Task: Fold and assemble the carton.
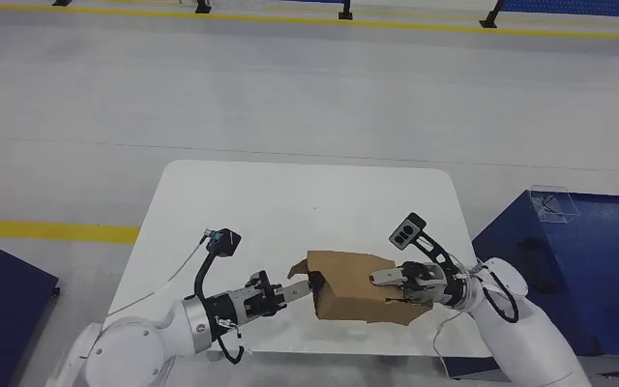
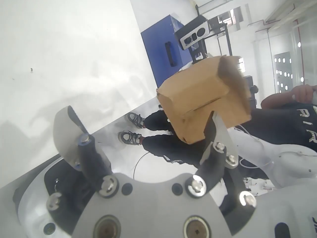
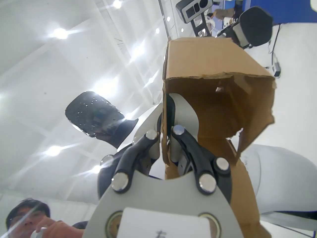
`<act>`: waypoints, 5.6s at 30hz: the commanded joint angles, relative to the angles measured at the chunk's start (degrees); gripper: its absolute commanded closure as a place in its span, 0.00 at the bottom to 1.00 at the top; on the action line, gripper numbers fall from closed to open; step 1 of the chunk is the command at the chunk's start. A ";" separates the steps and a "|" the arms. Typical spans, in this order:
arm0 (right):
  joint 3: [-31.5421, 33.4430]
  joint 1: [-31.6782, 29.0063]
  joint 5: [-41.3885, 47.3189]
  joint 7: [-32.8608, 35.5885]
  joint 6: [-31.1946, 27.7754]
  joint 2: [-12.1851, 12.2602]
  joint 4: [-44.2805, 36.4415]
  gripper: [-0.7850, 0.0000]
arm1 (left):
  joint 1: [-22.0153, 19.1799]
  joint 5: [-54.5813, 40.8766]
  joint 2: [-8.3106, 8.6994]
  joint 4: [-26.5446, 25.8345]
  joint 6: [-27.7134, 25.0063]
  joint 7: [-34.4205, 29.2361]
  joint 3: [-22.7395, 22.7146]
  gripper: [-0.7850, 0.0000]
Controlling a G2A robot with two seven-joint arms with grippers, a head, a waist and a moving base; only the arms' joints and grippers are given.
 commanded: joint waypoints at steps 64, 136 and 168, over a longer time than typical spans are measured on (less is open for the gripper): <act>-29.99 14.89 34.61 10.26 18.64 4.78 12.53 1.00 | 1.20 -6.42 2.45 -1.84 -4.58 3.71 1.16 0.00; -41.24 20.76 36.81 13.51 15.36 8.68 11.78 1.00 | 2.90 -13.16 4.98 2.76 -6.03 3.18 -3.73 0.00; -10.93 10.10 116.60 -123.75 -26.37 12.74 -12.17 1.00 | 2.90 -13.16 4.98 2.76 -6.03 3.18 -3.73 0.00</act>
